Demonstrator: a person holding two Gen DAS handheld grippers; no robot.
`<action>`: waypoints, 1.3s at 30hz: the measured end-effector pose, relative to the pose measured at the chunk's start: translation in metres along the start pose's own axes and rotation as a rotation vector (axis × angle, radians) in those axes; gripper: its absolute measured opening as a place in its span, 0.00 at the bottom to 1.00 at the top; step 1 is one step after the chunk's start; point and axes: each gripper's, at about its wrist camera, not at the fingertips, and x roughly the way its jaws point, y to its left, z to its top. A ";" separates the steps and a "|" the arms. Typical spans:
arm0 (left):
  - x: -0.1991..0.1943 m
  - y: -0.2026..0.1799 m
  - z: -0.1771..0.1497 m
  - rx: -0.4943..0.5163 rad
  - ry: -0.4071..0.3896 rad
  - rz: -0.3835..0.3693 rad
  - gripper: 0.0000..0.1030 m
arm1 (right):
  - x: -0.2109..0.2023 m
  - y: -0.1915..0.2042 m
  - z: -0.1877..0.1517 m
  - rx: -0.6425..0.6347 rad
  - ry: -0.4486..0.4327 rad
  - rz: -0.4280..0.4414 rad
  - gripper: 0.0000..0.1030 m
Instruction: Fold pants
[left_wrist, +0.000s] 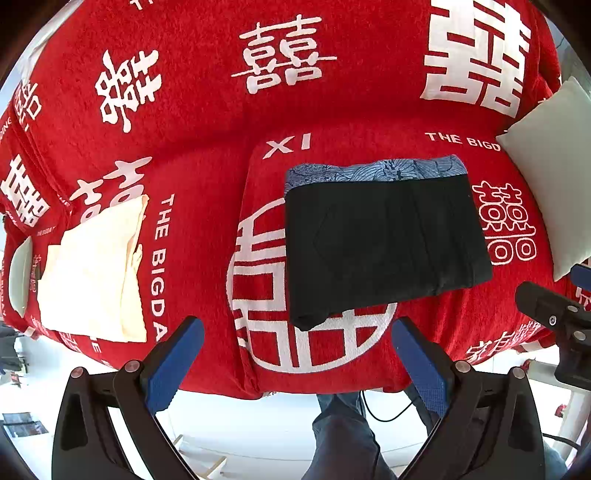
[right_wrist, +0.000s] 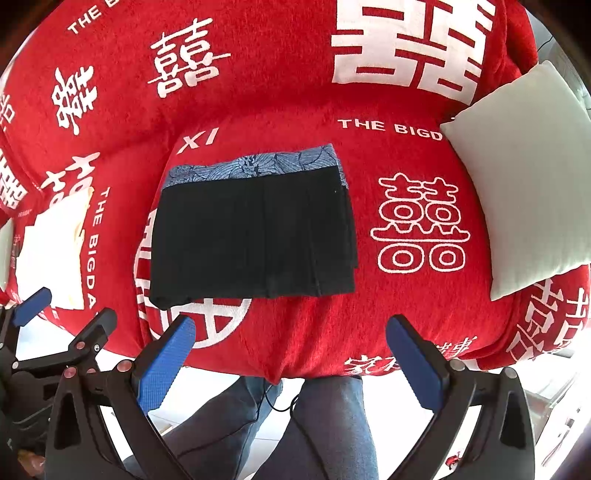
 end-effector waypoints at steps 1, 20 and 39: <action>0.000 -0.001 0.000 0.001 0.000 0.000 0.99 | 0.000 0.000 0.000 0.000 0.000 0.001 1.00; -0.001 -0.004 -0.002 -0.017 -0.003 -0.017 0.99 | -0.001 0.000 0.003 -0.006 -0.001 -0.001 1.00; -0.003 -0.004 -0.003 -0.042 -0.016 -0.051 0.99 | -0.001 -0.002 0.004 -0.012 -0.004 -0.003 1.00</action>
